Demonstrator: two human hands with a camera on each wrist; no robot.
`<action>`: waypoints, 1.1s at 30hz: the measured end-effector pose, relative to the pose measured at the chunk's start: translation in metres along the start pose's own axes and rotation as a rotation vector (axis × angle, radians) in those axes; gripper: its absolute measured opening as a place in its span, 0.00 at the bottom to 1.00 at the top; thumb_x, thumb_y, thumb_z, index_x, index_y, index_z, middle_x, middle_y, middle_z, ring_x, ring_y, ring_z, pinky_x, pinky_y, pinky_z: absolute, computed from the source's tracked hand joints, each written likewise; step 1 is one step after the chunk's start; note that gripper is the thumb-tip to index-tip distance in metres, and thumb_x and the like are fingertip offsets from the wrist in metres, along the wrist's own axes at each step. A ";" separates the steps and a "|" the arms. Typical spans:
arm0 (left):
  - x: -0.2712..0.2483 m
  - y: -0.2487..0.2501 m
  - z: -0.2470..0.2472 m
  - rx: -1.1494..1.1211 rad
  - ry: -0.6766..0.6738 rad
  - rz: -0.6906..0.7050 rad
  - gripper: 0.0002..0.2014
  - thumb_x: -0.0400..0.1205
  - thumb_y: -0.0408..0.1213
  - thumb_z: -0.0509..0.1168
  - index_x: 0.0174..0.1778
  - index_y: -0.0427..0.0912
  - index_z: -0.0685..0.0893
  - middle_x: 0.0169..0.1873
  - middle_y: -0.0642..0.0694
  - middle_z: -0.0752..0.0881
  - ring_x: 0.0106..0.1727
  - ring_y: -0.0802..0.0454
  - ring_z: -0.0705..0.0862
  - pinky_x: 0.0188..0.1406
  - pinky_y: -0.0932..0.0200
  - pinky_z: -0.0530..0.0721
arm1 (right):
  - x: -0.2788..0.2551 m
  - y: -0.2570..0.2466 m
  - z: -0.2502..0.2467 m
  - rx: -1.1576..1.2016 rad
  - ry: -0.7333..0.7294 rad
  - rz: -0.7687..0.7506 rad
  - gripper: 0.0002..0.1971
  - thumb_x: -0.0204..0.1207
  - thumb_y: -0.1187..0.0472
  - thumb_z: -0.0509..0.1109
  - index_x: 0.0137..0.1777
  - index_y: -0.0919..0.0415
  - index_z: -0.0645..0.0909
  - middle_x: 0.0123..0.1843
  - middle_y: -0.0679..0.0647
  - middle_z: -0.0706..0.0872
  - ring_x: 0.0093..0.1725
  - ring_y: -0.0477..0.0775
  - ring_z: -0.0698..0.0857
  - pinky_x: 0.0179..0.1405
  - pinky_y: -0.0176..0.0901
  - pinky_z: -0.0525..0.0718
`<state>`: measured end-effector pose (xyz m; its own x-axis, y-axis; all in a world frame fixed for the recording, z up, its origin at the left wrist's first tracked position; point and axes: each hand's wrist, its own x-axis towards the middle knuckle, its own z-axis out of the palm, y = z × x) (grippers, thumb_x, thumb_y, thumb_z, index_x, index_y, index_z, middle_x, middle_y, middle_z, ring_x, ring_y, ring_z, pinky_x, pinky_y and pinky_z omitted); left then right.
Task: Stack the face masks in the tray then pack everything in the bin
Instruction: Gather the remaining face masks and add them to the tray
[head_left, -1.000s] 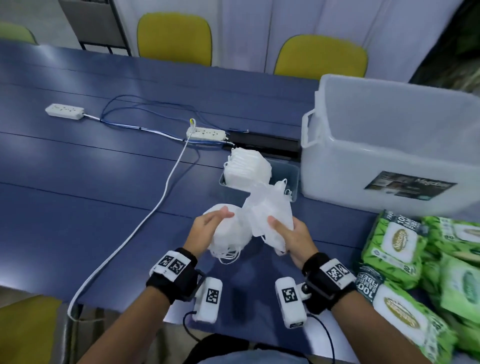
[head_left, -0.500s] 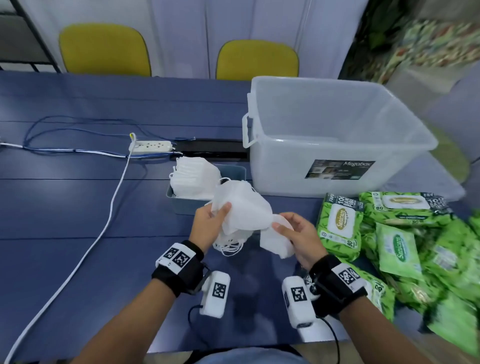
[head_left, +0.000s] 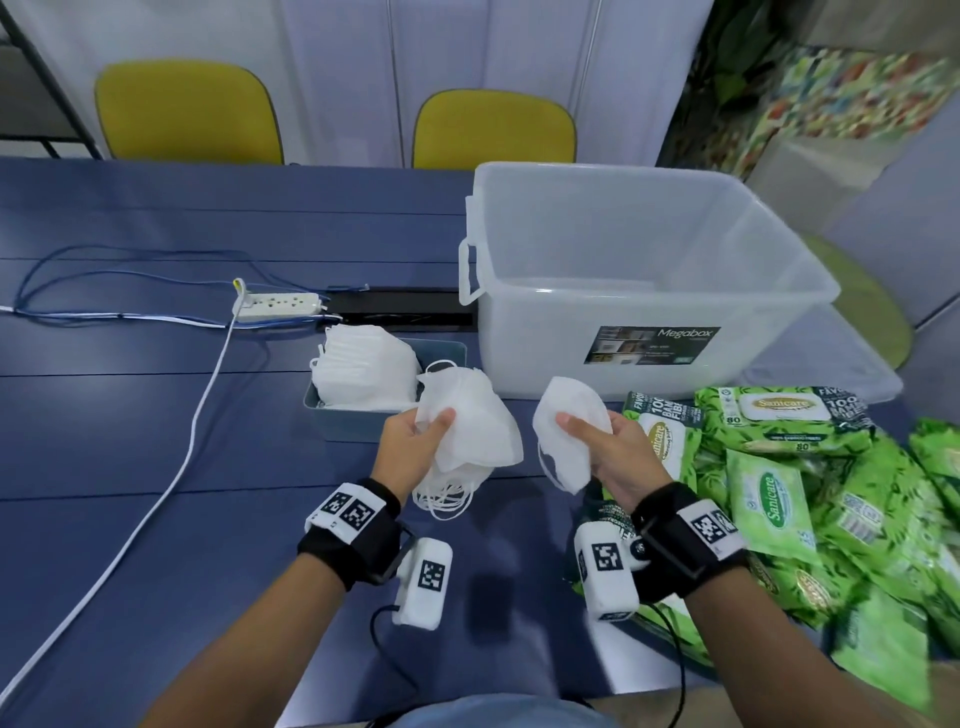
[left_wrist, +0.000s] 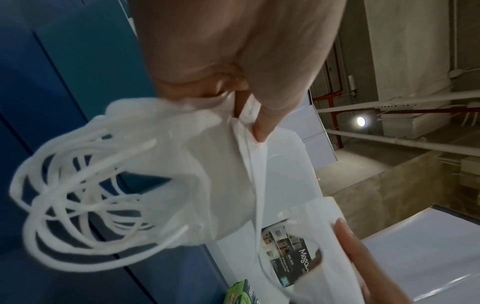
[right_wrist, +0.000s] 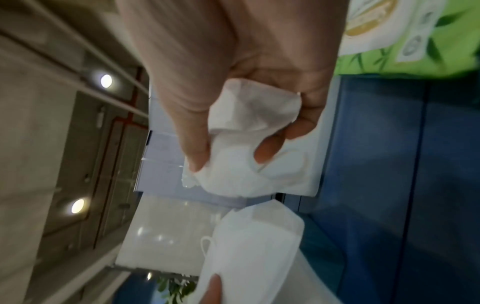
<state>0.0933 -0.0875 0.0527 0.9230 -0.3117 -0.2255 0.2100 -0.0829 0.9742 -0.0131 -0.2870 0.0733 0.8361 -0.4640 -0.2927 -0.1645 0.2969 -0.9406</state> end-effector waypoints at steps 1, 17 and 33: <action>0.000 0.000 0.001 0.010 -0.004 -0.005 0.06 0.83 0.35 0.65 0.50 0.38 0.85 0.42 0.45 0.89 0.45 0.47 0.87 0.46 0.55 0.86 | 0.004 0.001 0.000 -0.060 0.024 -0.015 0.11 0.72 0.63 0.76 0.52 0.67 0.84 0.48 0.61 0.90 0.44 0.57 0.89 0.41 0.49 0.89; 0.001 0.004 0.011 0.059 0.008 -0.041 0.12 0.80 0.36 0.69 0.45 0.27 0.86 0.42 0.36 0.88 0.44 0.45 0.84 0.49 0.45 0.84 | 0.030 -0.028 0.006 -0.391 0.151 -0.310 0.04 0.81 0.62 0.67 0.47 0.52 0.81 0.45 0.53 0.85 0.43 0.54 0.82 0.38 0.35 0.80; 0.009 0.008 0.011 -0.117 0.128 -0.072 0.15 0.84 0.39 0.63 0.56 0.31 0.84 0.48 0.41 0.88 0.49 0.47 0.85 0.49 0.54 0.84 | 0.011 -0.020 0.007 -0.620 -0.018 -0.182 0.12 0.76 0.73 0.64 0.54 0.57 0.74 0.59 0.46 0.87 0.44 0.55 0.87 0.45 0.53 0.86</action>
<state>0.0997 -0.1016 0.0579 0.9362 -0.1857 -0.2984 0.3059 0.0121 0.9520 0.0032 -0.2919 0.0901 0.8868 -0.4461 -0.1211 -0.2865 -0.3248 -0.9014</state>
